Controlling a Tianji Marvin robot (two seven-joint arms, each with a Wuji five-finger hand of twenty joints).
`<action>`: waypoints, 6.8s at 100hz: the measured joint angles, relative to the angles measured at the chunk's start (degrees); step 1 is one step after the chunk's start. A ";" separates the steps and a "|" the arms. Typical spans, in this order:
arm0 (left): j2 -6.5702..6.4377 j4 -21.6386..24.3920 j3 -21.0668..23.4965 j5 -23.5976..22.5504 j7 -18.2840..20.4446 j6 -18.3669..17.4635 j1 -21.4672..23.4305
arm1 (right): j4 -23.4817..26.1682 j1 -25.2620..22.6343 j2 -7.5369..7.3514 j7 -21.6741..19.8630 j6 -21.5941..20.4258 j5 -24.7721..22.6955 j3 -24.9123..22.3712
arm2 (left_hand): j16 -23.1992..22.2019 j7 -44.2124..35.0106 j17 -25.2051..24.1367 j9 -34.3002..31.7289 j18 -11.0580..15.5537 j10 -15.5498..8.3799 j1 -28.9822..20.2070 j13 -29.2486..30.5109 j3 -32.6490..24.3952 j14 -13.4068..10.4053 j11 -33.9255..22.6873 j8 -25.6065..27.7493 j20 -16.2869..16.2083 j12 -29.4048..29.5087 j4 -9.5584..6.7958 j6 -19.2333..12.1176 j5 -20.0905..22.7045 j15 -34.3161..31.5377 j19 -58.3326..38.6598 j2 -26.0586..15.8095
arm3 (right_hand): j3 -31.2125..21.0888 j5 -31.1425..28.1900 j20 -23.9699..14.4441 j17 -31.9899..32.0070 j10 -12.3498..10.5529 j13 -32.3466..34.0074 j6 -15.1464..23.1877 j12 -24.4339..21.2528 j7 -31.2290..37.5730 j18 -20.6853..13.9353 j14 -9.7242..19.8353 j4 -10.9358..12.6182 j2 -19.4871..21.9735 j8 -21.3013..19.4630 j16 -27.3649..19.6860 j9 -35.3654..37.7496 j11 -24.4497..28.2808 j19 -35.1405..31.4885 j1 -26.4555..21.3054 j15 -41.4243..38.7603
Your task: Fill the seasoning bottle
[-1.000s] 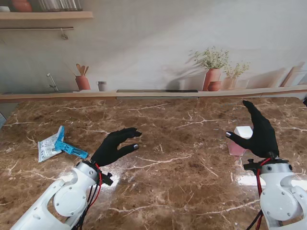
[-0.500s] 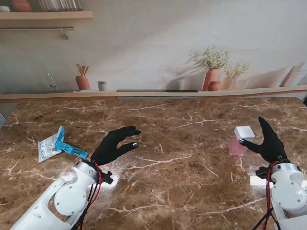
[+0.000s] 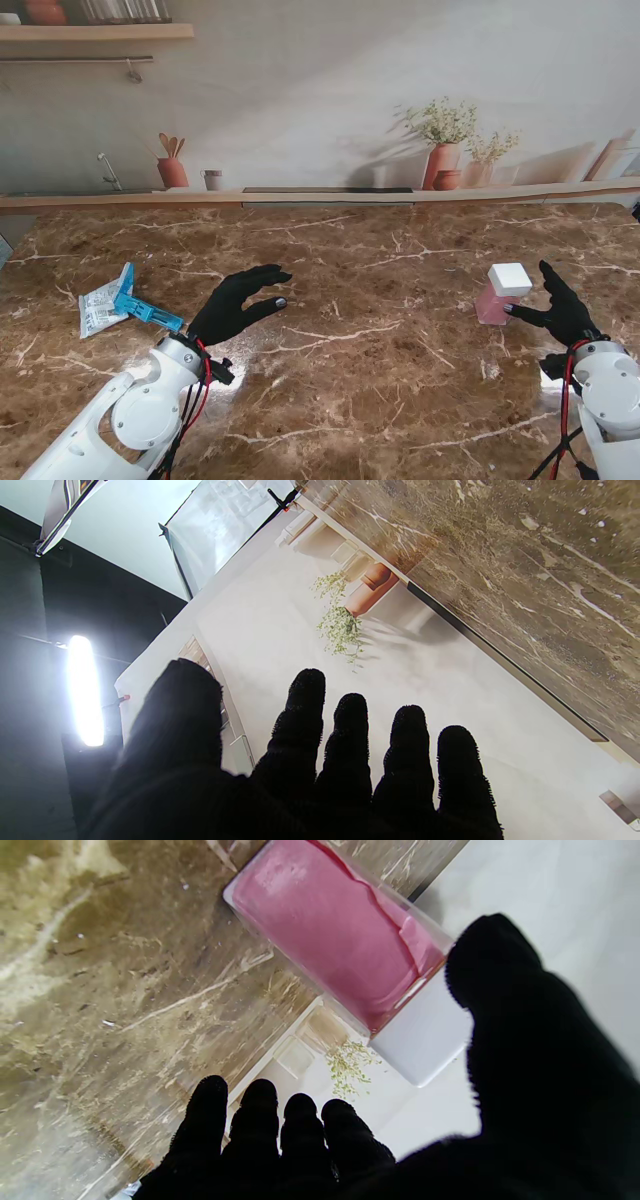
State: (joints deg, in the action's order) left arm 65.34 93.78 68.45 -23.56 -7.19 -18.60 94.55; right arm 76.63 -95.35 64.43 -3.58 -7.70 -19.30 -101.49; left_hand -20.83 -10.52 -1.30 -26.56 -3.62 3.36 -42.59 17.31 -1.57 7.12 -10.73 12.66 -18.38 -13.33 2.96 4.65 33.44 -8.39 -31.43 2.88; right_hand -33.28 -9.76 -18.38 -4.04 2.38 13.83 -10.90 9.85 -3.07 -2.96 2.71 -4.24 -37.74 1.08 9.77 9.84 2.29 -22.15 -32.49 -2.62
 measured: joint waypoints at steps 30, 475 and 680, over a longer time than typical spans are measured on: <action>0.00 -0.33 -0.76 0.29 0.14 0.50 -0.77 | -8.55 4.82 -1.08 -1.47 -0.16 0.36 1.90 | 0.00 -0.01 0.00 0.00 -0.01 0.00 0.00 0.00 0.00 0.00 0.00 0.00 -0.11 0.00 0.00 0.01 0.00 0.00 0.00 0.00 | -27.77 -0.02 -7.70 -2.61 -0.34 1.94 0.67 0.00 -0.01 2.96 -0.01 -2.38 -14.06 -0.01 0.53 0.71 2.89 -4.45 -1.98 -1.19; -5.57 0.84 -12.84 -8.08 21.65 -1.17 -23.44 | 12.04 5.92 1.01 10.08 -11.28 2.03 37.64 | -18.70 -13.11 16.42 -28.79 -4.91 1.50 -3.50 32.07 -27.66 3.92 -15.60 10.26 -17.12 -14.05 6.84 -9.86 -4.31 -21.36 -30.25 35.70 | -10.07 -38.83 -20.87 -35.56 1.45 44.36 5.47 43.60 47.41 11.66 -9.12 -16.40 -19.79 -37.91 32.59 53.10 29.09 -62.96 3.92 -47.92; -5.68 5.56 -6.30 3.47 31.27 4.71 -20.12 | 14.52 5.58 1.32 9.62 -10.52 0.96 37.94 | -6.65 0.68 8.50 -9.72 -3.60 3.74 13.09 19.51 3.52 3.52 -3.35 -1.73 -15.18 -2.87 0.30 1.32 -7.60 -8.29 -18.87 -5.01 | -8.14 -39.65 -22.26 -35.64 1.47 44.38 5.58 44.29 47.32 11.58 -9.00 -16.32 -18.98 -38.66 34.04 53.47 29.57 -62.96 3.90 -50.13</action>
State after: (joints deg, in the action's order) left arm 59.66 99.34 62.15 -20.09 24.08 -13.89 74.43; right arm 91.15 -89.77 65.75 6.03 -18.22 -18.34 -63.55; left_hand -27.48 -9.84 7.20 -36.29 -7.22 7.10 -29.51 36.82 1.95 10.64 -14.08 10.93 -33.56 -16.20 3.27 5.97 25.84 -16.68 -50.30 -2.14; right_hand -41.42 -49.41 -40.64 -39.69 3.85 58.21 -5.32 54.14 44.26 8.62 -6.29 -20.56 -56.72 -37.59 43.81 63.31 31.86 -85.10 -28.59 -52.75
